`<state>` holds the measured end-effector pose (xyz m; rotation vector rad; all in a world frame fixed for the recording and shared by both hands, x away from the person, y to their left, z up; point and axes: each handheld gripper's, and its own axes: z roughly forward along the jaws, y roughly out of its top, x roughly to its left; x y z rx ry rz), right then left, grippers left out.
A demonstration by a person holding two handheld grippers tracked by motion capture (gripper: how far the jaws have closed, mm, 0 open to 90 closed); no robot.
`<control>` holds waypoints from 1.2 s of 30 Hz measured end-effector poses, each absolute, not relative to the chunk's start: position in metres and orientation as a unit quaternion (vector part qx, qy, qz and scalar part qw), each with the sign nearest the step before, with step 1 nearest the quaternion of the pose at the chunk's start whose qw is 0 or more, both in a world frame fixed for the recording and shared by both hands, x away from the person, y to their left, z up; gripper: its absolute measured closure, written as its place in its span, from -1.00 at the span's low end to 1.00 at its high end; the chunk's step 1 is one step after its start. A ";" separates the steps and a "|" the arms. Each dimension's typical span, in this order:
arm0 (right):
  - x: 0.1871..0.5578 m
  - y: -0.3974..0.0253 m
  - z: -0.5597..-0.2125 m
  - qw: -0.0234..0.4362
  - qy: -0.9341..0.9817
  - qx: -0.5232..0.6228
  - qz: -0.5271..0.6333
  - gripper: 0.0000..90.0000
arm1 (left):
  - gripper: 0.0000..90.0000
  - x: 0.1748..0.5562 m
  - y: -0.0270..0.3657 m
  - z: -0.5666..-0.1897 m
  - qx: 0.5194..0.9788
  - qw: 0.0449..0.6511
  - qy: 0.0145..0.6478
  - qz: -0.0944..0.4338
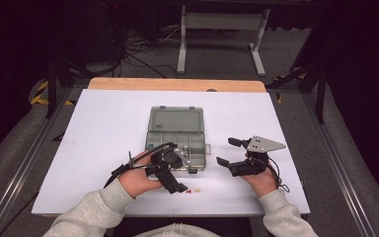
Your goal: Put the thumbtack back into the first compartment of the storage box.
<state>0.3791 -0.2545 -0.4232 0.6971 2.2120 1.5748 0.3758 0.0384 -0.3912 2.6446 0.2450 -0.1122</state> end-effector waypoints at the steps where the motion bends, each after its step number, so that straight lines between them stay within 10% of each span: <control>1: 0.379 -0.255 -0.423 0.168 0.778 0.245 0.554 -0.67 | -0.58 0.376 0.038 -0.392 0.966 0.239 0.089 -0.042; 36: 0.379 -0.254 -0.423 0.169 0.780 0.241 0.553 -0.68 | -0.35 0.365 0.015 -0.427 0.974 0.208 0.068 -0.061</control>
